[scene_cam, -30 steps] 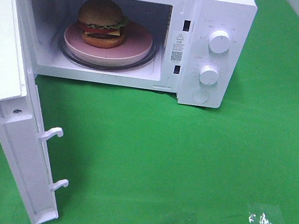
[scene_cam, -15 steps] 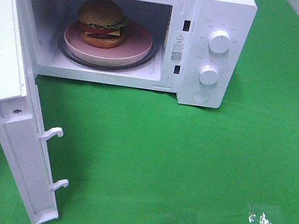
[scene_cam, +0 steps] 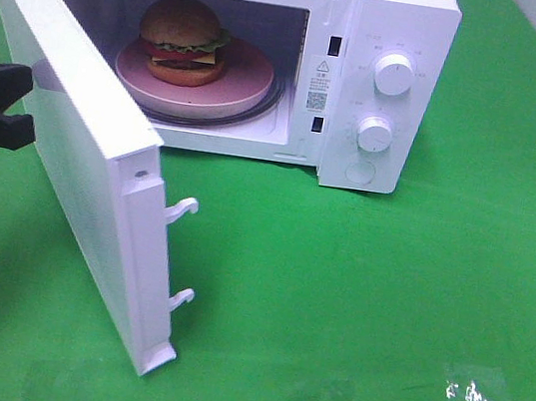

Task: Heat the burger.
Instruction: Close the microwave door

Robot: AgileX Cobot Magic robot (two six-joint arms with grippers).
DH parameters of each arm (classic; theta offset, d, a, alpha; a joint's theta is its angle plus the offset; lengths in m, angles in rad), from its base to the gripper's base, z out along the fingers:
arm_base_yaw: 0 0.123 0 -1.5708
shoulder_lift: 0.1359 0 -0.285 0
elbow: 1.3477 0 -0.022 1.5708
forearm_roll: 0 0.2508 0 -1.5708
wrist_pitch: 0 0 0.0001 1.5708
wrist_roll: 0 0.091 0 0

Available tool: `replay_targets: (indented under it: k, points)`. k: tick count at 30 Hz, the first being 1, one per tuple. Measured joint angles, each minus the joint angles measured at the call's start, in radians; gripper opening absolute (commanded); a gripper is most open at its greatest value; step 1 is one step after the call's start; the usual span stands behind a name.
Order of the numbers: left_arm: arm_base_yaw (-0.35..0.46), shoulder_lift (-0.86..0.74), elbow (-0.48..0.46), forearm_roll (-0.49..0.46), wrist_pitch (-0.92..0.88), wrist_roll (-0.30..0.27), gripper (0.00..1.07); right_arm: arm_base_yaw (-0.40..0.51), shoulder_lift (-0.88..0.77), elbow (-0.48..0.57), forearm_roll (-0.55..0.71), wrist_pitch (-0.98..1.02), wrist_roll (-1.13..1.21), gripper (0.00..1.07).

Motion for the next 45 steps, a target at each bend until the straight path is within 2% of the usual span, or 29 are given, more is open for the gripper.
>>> replay_targets:
  k: [1,4,6,9,13,16,18,23,25,38,45]
  points:
    - [-0.026,0.018,-0.013,-0.010,0.005,0.000,0.00,0.000,0.000,0.000,0.000,0.000,0.000,0.74]
    - [-0.039,0.027,-0.020,-0.016,0.008,0.000,0.00,0.000,0.000,0.000,0.000,0.000,0.000,0.74]
    - [-0.108,0.074,-0.064,-0.048,0.009,0.001,0.00,0.000,0.000,0.000,0.000,0.000,0.000,0.74]
    - [-0.140,0.096,-0.083,-0.083,0.008,0.009,0.00,0.000,0.000,0.000,0.000,0.000,0.000,0.74]
    - [-0.220,0.156,-0.136,-0.185,0.009,0.065,0.00,0.000,0.000,0.000,0.000,0.000,0.000,0.74]
    - [-0.234,0.169,-0.149,-0.201,0.009,0.073,0.00,0.000,0.000,0.000,0.000,0.000,0.000,0.74]
    - [-0.276,0.215,-0.203,-0.244,0.013,0.087,0.00,0.000,0.000,0.000,0.000,0.000,0.000,0.74]
    - [-0.303,0.250,-0.258,-0.265,0.014,0.088,0.00,0.000,0.000,0.000,0.000,0.000,0.000,0.74]
    - [-0.314,0.276,-0.308,-0.279,0.032,0.088,0.00,0.000,0.000,0.000,0.000,0.000,0.000,0.74]
    - [-0.319,0.360,-0.506,-0.286,0.136,0.094,0.00,0.000,0.000,0.000,0.000,0.000,0.000,0.74]
    - [-0.338,0.424,-0.598,-0.231,0.215,0.094,0.00,0.000,0.000,0.000,-0.001,0.000,0.000,0.74]
